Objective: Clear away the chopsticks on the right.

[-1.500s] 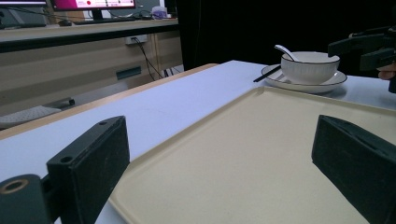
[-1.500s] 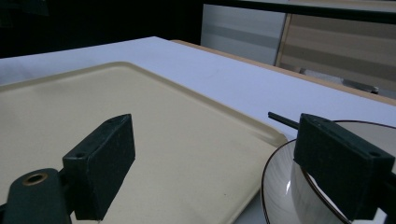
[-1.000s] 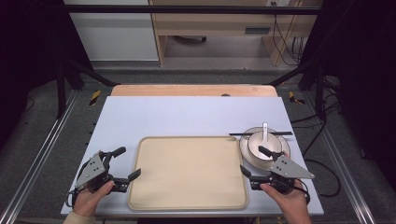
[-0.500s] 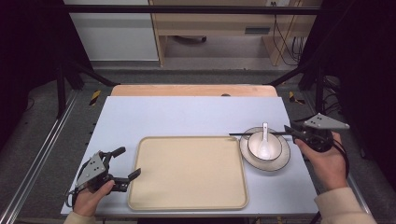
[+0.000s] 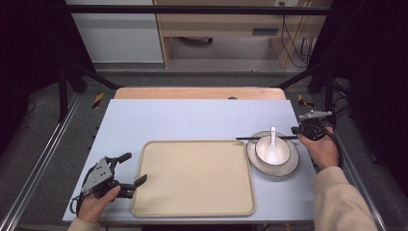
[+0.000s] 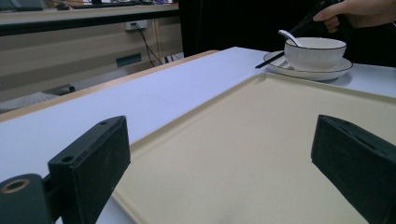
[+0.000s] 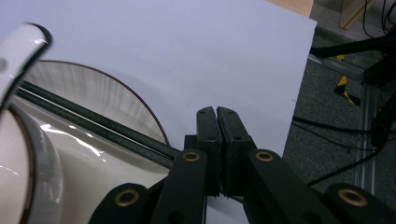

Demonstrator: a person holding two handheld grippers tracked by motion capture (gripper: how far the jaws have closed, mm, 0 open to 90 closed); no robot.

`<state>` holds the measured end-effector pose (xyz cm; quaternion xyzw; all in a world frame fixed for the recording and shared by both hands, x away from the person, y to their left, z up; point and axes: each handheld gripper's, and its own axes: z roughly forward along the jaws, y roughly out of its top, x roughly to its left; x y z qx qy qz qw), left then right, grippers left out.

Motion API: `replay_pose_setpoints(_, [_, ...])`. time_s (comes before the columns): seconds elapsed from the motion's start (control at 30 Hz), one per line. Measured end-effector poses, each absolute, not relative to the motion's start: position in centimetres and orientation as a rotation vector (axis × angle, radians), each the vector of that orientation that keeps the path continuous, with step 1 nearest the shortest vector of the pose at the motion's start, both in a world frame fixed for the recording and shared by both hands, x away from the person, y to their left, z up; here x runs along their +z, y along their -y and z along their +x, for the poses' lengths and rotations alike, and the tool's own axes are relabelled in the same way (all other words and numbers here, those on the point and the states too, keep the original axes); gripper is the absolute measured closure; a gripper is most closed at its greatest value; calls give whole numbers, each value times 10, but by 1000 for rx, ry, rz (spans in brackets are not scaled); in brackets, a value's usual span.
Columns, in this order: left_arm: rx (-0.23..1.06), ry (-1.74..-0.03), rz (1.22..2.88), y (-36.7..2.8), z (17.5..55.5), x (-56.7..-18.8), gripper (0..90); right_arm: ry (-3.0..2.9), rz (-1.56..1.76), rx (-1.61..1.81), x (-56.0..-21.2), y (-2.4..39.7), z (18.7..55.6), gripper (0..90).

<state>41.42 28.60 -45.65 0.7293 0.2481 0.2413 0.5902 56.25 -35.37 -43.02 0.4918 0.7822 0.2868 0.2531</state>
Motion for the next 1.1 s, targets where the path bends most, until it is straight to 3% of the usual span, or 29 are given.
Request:
replay_pose_setpoints(0.4, [561,-576,1700,-286,413,-456,48,-2182,1327,713,-436,358,559,895])
replay_pose_setpoints(0.73, [555,-568,1714,-284,414,-457,51,-2223,1371,688,-440,358,517,896])
replay_pose_setpoints(1.1, [552,-566,1722,-281,413,-458,54,-2230,1227,879,-438,358,507,795])
